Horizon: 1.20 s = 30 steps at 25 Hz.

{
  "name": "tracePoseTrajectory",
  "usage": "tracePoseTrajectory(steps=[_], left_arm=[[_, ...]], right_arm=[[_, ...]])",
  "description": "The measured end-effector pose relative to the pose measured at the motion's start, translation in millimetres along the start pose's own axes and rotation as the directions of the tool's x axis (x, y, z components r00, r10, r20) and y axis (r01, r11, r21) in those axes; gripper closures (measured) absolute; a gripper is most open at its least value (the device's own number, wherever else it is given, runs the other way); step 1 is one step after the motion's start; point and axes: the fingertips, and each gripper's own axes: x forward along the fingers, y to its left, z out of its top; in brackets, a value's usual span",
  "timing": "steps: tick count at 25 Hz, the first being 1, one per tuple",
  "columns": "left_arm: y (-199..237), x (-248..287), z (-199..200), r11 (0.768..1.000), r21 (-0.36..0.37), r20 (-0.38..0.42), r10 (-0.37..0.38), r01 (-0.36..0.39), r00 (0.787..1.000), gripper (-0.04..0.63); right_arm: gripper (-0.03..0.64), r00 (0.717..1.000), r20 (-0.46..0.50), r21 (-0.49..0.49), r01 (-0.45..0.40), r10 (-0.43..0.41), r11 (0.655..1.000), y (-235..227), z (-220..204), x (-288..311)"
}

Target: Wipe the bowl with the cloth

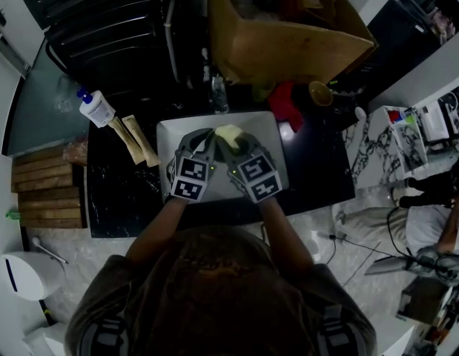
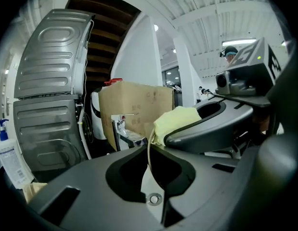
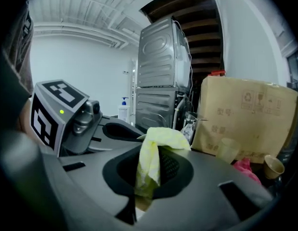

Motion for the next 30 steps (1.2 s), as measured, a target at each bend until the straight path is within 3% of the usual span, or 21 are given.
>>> tracePoseTrajectory(steps=[18, 24, 30], left_arm=[[-3, 1, 9, 0.999, 0.043, -0.001, -0.004, 0.004, 1.000, 0.560], [0, 1, 9, 0.999, 0.039, 0.001, 0.004, -0.004, 1.000, 0.560], [1, 2, 10, 1.000, 0.028, 0.014, 0.004, -0.004, 1.000, 0.560]], right_arm=[[0.598, 0.980, -0.157, -0.110, 0.103, -0.120, 0.988, -23, -32, -5], [0.598, 0.971, -0.222, -0.119, 0.065, -0.091, 0.991, -14, -52, -5], [0.598, 0.963, -0.268, -0.079, -0.017, -0.005, 0.997, 6, -68, -1]])
